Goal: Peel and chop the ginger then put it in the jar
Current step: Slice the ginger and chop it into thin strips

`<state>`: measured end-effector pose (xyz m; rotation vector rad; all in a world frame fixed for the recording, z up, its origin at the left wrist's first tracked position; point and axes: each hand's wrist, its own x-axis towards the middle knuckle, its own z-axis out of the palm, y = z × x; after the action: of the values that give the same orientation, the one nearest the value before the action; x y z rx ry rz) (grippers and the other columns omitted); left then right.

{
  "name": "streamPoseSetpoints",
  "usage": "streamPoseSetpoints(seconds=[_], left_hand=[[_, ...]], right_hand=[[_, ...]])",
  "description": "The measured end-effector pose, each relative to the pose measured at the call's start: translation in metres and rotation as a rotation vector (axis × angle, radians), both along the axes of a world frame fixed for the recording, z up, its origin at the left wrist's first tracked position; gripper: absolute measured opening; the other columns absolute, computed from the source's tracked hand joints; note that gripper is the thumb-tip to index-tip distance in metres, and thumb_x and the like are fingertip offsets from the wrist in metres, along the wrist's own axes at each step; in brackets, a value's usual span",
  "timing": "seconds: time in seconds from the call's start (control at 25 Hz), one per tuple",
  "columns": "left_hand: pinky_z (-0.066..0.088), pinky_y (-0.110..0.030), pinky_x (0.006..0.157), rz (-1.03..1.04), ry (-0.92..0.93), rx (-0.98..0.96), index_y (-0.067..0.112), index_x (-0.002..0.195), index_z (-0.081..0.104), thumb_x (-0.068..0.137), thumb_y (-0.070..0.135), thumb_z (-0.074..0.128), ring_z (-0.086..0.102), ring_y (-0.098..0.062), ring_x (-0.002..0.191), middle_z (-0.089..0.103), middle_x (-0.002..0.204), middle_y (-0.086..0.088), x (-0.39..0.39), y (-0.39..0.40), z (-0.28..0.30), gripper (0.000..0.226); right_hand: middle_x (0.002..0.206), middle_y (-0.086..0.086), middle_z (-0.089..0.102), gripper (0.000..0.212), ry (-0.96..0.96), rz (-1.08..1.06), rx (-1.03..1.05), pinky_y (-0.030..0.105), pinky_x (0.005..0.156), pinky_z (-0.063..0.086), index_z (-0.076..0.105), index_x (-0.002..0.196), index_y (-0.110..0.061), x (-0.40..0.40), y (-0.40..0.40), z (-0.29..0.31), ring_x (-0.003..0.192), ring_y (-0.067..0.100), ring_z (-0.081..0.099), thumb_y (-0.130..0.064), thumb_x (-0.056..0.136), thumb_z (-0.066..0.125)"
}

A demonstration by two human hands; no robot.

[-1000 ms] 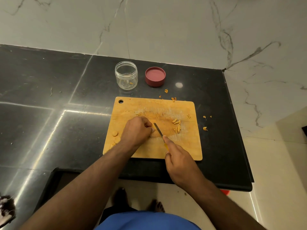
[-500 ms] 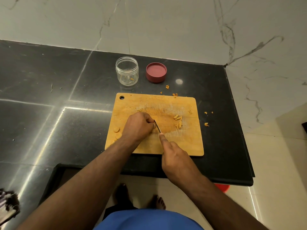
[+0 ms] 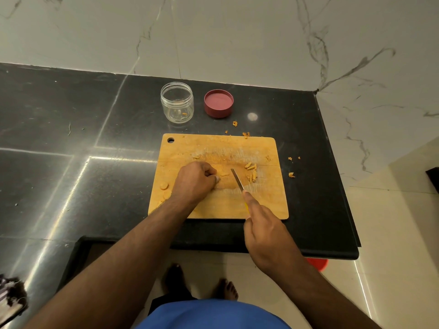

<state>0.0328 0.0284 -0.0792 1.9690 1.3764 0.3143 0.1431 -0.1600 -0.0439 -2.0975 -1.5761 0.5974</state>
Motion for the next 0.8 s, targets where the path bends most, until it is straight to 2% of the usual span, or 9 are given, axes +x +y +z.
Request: streamPoseSetpoints(seconds=[0.08,0.28,0.4,0.48,0.6,0.68,0.8], left_hand=[[0.047,-0.024,0.078,-0.009,0.007,0.006,0.019,0.110,0.076,0.092,0.026,0.069,0.061,-0.010,0.094,0.072,0.107,0.005,-0.001,0.000,-0.001,0.020],[0.045,-0.022,0.067,0.052,-0.021,0.017,0.020,0.102,0.077,0.090,0.024,0.071,0.061,-0.007,0.087,0.072,0.097,0.006,0.000,-0.003,-0.002,0.014],[0.047,-0.023,0.068,0.050,-0.026,0.023,0.021,0.096,0.078,0.089,0.022,0.071,0.061,-0.006,0.084,0.072,0.093,0.007,0.000,-0.003,-0.003,0.010],[0.045,-0.022,0.067,0.041,-0.019,0.025,0.020,0.097,0.078,0.089,0.021,0.071,0.061,-0.006,0.084,0.072,0.094,0.007,0.000,-0.002,-0.003,0.011],[0.047,-0.023,0.069,0.032,-0.027,0.025,0.019,0.098,0.078,0.089,0.020,0.071,0.062,-0.007,0.085,0.073,0.096,0.007,0.000,-0.001,-0.004,0.012],[0.050,-0.025,0.072,0.025,-0.025,0.035,0.018,0.097,0.078,0.089,0.020,0.071,0.063,-0.008,0.085,0.073,0.096,0.007,0.000,-0.001,-0.004,0.012],[0.052,-0.027,0.073,0.028,-0.029,0.042,0.018,0.095,0.079,0.088,0.021,0.071,0.063,-0.008,0.083,0.074,0.093,0.007,0.000,-0.002,-0.003,0.011]], right_hand=[[0.104,-0.010,0.051,0.056,0.122,-0.028,-0.006,0.014,0.073,0.044,0.019,0.156,-0.031,0.001,0.005,0.000,0.089,0.003,0.051,-0.020,0.104,0.038],[0.088,-0.012,0.052,0.042,0.087,0.013,0.020,0.010,0.058,0.034,0.038,0.145,-0.021,-0.004,0.017,-0.004,0.068,0.004,0.048,-0.016,0.103,0.041],[0.102,0.000,0.061,0.041,-0.018,0.083,0.075,0.007,0.066,0.031,0.045,0.141,-0.009,-0.006,0.021,-0.012,0.078,0.007,0.054,-0.009,0.100,0.043],[0.112,0.004,0.063,0.042,-0.043,0.109,0.085,0.011,0.072,0.039,0.044,0.142,-0.009,-0.004,0.024,-0.018,0.088,0.011,0.059,-0.010,0.100,0.042],[0.119,0.008,0.060,0.046,-0.079,0.144,0.067,0.031,0.082,0.053,0.039,0.146,-0.009,-0.005,0.027,-0.019,0.097,0.022,0.061,-0.012,0.100,0.035],[0.117,0.010,0.059,0.047,-0.062,0.151,0.051,0.041,0.080,0.054,0.037,0.147,-0.010,-0.005,0.030,-0.020,0.093,0.028,0.061,-0.013,0.100,0.034],[0.111,0.008,0.060,0.046,-0.009,0.137,0.036,0.044,0.076,0.054,0.035,0.145,-0.017,-0.007,0.027,-0.022,0.087,0.024,0.061,-0.016,0.099,0.033]])
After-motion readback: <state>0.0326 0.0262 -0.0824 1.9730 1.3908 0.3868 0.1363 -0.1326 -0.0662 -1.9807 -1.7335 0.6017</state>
